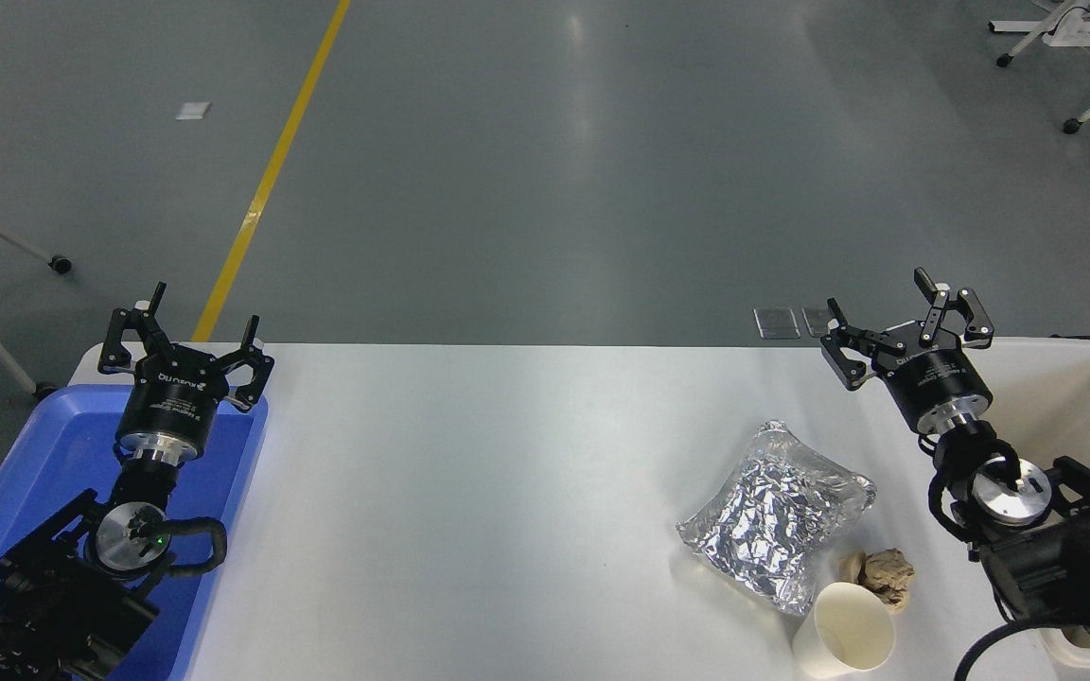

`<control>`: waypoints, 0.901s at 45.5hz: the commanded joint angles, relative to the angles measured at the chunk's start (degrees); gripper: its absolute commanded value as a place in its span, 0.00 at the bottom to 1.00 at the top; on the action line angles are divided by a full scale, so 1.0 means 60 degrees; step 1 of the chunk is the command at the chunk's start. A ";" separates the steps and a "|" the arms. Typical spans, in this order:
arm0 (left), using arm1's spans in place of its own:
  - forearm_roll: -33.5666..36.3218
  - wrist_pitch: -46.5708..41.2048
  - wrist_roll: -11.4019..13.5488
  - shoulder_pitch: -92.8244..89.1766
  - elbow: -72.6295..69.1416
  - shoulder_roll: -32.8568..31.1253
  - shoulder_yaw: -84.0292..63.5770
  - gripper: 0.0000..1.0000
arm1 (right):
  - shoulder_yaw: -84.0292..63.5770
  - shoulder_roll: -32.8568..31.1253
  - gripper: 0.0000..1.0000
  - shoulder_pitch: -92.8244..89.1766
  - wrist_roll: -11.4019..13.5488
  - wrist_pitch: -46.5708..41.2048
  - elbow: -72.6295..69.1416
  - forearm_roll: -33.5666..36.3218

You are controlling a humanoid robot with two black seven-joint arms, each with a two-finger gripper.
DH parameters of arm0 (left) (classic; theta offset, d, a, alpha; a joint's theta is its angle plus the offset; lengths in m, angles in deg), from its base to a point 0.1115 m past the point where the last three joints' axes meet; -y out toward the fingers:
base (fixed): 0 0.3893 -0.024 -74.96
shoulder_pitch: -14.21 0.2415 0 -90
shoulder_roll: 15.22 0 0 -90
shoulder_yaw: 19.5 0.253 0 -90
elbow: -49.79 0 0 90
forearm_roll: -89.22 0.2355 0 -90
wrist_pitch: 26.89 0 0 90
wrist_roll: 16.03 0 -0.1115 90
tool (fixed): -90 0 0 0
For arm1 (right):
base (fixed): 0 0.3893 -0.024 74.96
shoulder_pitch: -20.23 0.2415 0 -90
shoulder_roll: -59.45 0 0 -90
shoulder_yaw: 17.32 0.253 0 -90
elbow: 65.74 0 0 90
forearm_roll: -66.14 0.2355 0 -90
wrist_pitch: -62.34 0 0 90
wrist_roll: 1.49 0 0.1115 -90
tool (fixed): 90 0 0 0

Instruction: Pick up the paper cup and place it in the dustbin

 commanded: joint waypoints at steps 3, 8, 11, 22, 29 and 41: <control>0.0014 0.0007 0.0041 0.0000 0.0000 0.0000 0.0014 1.00 | -0.0056 0.0010 1.00 0.0002 0.0000 -0.0060 -0.0082 -0.0109; 0.0000 -0.0007 0.0012 0.0000 0.0000 0.0000 0.0014 1.00 | -0.0275 -0.0004 1.00 0.0192 0.0014 -0.0075 -0.0228 -0.0532; 0.0000 -0.0007 0.0012 -0.0014 0.0014 0.0000 0.0014 1.00 | -0.0481 -0.0107 1.00 0.0455 0.0014 -0.0060 -0.0316 -0.1322; 0.0000 0.0008 0.0012 -0.0014 0.0000 0.0000 0.0014 1.00 | -0.1403 -0.0926 1.00 0.2036 0.0087 -0.0060 -0.1091 -0.5467; 0.0000 -0.0007 0.0012 -0.0014 0.0000 0.0000 0.0014 1.00 | -0.3027 -0.2083 1.00 0.3456 0.0131 -0.0045 -0.2600 -0.7738; 0.0000 -0.0007 0.0012 0.0000 0.0000 0.0000 0.0014 1.00 | -0.9777 -0.3051 1.00 0.7864 0.0146 -0.0089 -0.4344 -1.0026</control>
